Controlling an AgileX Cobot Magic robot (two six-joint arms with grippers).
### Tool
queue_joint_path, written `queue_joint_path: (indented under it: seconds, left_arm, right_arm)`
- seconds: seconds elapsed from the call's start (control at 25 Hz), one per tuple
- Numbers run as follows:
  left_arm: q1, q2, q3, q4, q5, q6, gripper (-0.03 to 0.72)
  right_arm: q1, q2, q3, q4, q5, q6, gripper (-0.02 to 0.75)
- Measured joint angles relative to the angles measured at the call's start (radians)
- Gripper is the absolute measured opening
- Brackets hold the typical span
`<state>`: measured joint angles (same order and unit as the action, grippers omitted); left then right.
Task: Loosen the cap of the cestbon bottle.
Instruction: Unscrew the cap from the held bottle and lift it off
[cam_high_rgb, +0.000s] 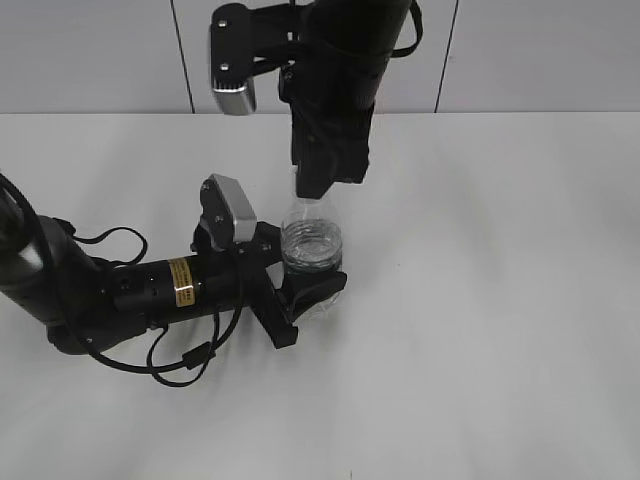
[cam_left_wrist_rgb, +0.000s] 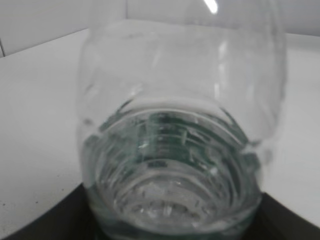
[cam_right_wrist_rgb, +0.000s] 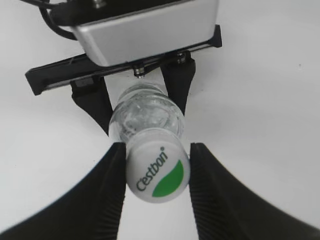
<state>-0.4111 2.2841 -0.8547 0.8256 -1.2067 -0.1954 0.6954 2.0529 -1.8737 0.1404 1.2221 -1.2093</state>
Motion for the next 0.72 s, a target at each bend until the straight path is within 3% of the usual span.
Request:
queue_joint_path:
  seconds: [0.72]
  left_arm:
    - [0.0,0.0,0.0,0.003,0.0,0.0,0.417]
  right_arm:
    - [0.0,0.0,0.0,0.0,0.004,-0.424,0.293]
